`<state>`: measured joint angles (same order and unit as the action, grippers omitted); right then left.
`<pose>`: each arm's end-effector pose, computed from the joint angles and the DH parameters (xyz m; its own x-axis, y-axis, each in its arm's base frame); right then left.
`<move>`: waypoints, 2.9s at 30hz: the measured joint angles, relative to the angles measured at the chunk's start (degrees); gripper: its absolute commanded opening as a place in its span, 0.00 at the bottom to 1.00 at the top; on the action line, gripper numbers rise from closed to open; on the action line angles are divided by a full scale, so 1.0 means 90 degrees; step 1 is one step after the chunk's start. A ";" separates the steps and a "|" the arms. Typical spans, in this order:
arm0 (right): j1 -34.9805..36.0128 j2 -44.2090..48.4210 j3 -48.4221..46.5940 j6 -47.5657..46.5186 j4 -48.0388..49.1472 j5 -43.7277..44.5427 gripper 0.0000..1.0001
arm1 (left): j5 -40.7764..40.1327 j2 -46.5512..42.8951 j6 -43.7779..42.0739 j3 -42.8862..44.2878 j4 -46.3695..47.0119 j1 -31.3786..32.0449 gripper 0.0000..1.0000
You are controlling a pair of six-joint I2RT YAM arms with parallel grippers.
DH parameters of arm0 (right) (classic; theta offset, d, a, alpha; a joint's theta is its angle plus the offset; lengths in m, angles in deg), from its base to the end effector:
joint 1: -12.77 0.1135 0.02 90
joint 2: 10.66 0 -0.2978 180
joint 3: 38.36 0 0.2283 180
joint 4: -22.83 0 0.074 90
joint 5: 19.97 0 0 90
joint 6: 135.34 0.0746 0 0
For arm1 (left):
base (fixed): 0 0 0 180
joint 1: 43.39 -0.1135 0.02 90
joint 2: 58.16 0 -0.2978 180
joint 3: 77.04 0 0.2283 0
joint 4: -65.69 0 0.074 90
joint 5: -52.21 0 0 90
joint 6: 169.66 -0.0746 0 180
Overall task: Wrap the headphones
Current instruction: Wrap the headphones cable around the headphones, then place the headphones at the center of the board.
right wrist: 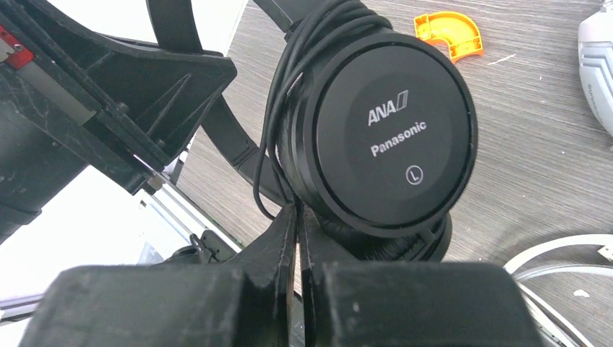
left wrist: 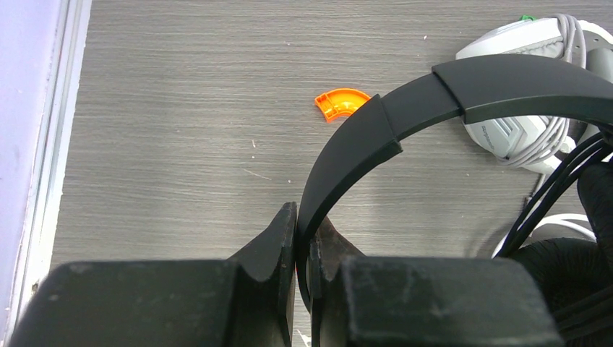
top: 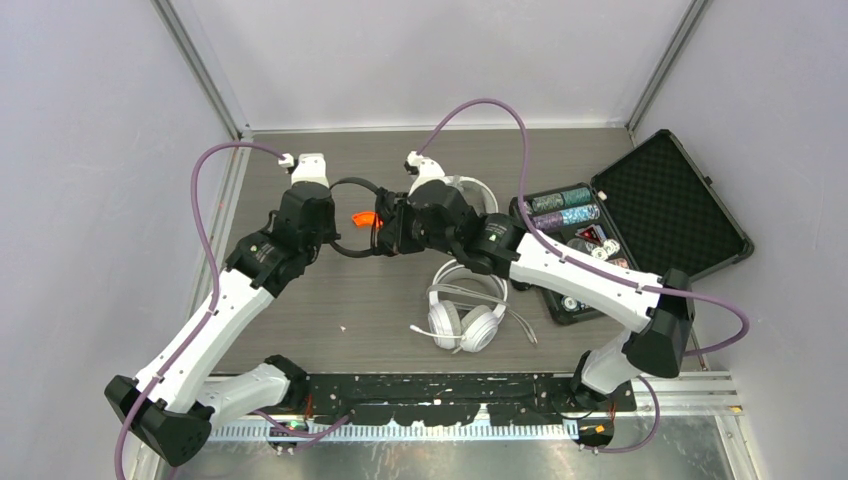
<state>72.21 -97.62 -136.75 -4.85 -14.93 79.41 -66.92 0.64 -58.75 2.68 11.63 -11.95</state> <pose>0.1936 0.3040 0.3907 -0.6749 0.1169 -0.7286 -0.4432 0.7252 0.5270 0.1857 -0.0710 0.3737 -0.4742 -0.0755 -0.8772 -0.0657 0.9966 -0.0502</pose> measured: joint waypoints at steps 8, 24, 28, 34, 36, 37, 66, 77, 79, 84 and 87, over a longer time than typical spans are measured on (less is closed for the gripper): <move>0.0068 -0.0350 -0.0036 -0.0010 0.0148 0.0019 0.01 | 0.0078 0.0000 0.0024 0.0002 -0.0022 0.0000 0.00; 0.0104 -0.0427 -0.0058 -0.0187 0.0182 0.0355 0.18 | 0.0049 0.0114 0.0019 0.0027 -0.0095 0.0000 0.00; 0.0104 -0.0228 -0.0012 -0.0240 0.0119 0.0359 0.27 | 0.0063 0.0211 0.0022 0.0027 -0.0104 -0.0015 0.00; 0.0104 0.0393 0.0117 -0.0294 0.0068 0.0228 0.41 | 0.0364 0.0233 0.0100 0.0027 -0.0112 -0.0291 0.00; 0.0104 0.0583 0.0153 -0.0289 0.0053 0.0168 0.46 | 0.0512 0.0265 0.0141 0.0027 -0.0112 -0.0437 0.00; 0.0104 0.0682 0.0180 -0.0289 0.0046 0.0126 0.48 | 0.0629 0.0289 0.0160 0.0022 -0.0112 -0.0544 0.00; 0.0104 0.2528 0.1613 -0.0372 0.0010 0.0143 0.80 | 0.3007 0.3043 0.0177 -0.1319 -0.0104 -0.2591 0.17; 0.0104 0.2528 0.1622 -0.0376 0.0010 0.0170 0.81 | 0.3026 0.3218 0.0146 -0.1117 -0.0255 -0.2599 0.46; 0.0104 0.2528 0.1630 -0.0379 0.0017 0.0168 0.81 | 0.3026 0.3215 0.0141 -0.1095 -0.0328 -0.2599 0.49; 0.0104 0.2511 0.1775 -0.0376 0.0056 0.0158 0.82 | 0.3113 0.2990 0.0131 -0.0748 -0.0699 -0.2599 0.68; 0.0104 0.2441 0.1902 -0.0376 0.0056 0.0228 0.82 | 0.3434 0.2548 0.0134 -0.0294 -0.0920 -0.2599 0.97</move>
<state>73.15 -75.65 -119.63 -8.24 -14.43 81.47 -36.01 23.57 -57.55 0.04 3.34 -35.34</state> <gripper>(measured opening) 0.816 0.706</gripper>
